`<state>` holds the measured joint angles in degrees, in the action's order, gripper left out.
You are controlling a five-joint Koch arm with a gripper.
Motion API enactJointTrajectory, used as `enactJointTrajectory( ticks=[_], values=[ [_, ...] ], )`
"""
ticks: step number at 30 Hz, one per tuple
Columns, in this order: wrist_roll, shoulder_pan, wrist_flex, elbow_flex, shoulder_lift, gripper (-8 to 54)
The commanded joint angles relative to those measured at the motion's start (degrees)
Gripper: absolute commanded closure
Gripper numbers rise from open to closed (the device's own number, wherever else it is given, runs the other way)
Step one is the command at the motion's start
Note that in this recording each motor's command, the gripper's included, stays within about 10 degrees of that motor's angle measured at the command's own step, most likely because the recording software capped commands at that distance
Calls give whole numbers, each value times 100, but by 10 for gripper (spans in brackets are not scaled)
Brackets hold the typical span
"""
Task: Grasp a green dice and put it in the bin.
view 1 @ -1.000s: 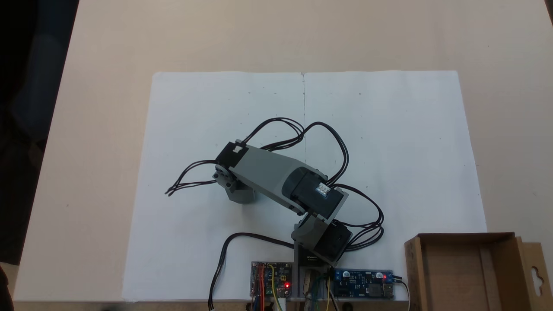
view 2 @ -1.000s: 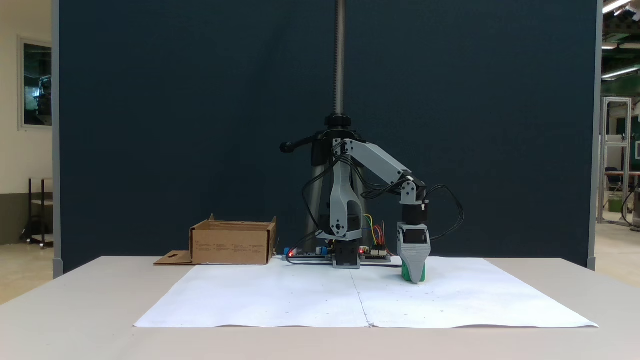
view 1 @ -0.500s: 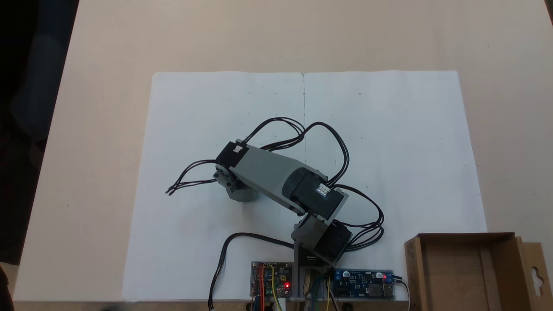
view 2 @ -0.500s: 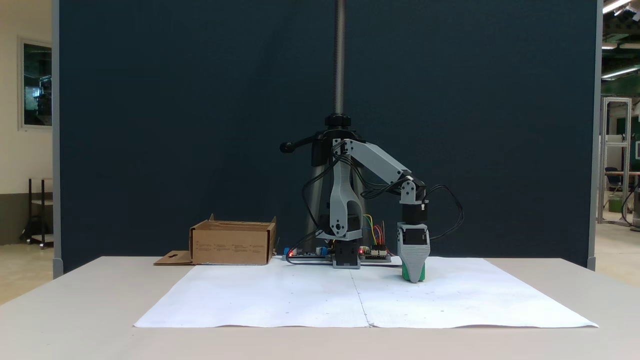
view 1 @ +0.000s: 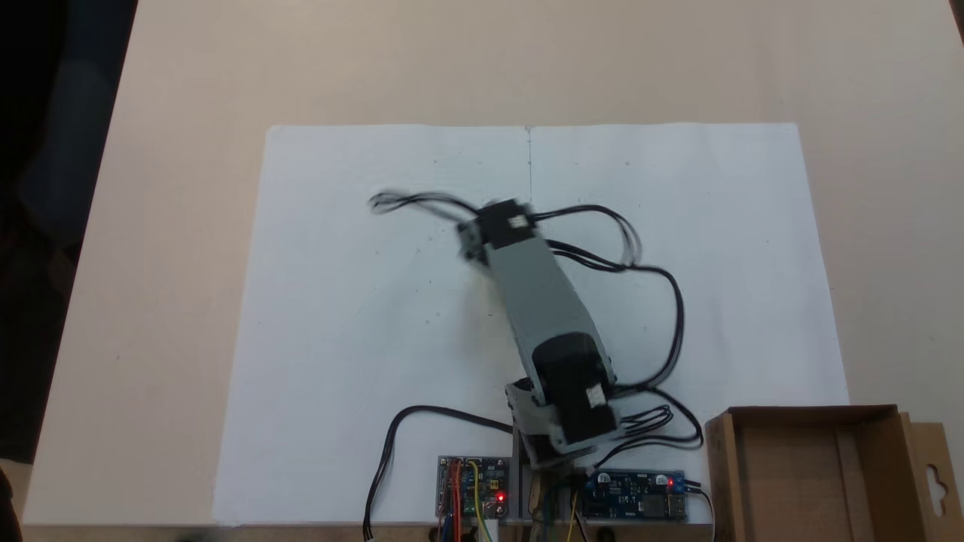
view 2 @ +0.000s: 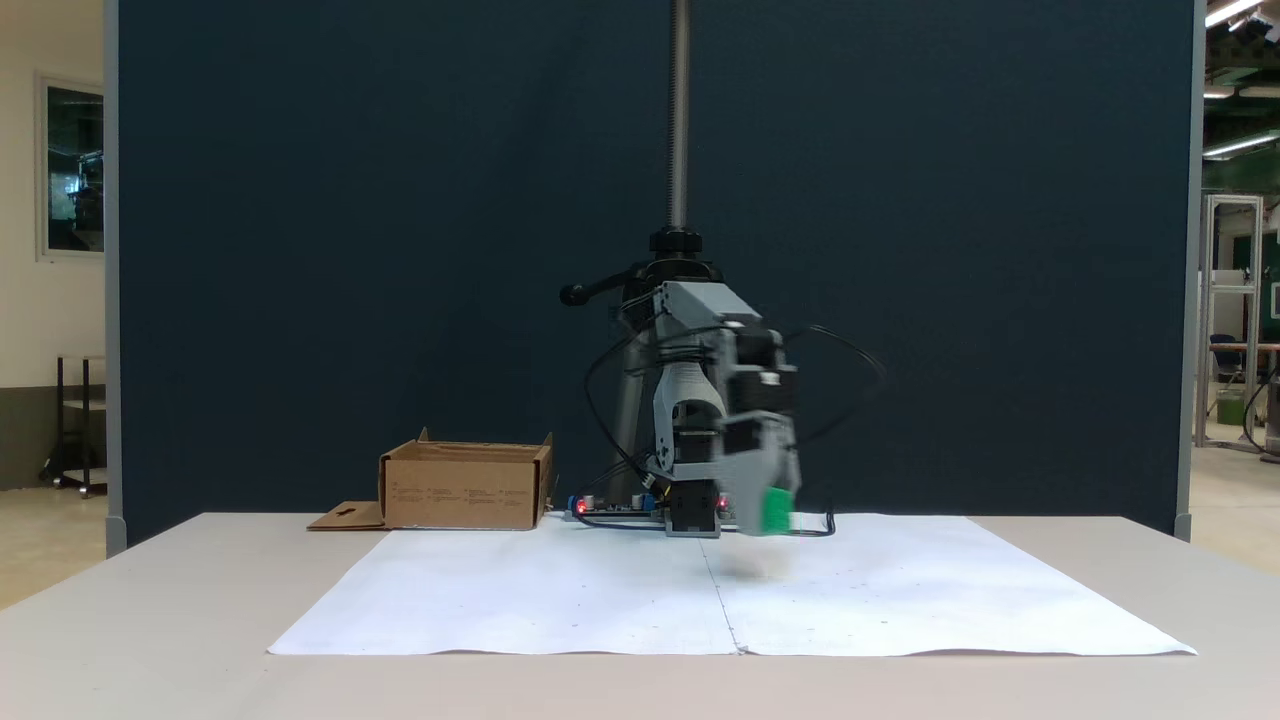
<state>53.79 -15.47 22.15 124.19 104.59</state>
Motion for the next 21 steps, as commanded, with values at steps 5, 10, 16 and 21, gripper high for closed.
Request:
enactJointTrajectory(
  ticks=[5,10,16,21],
  values=[
    [-1932,3338,-1037,-1775,343,329],
    [-3153,5412,-1213,-2399,343,329],
    [-3832,7444,-1063,-2461,633,329],
    [-4456,8692,-694,-2452,782,329]
  ],
)
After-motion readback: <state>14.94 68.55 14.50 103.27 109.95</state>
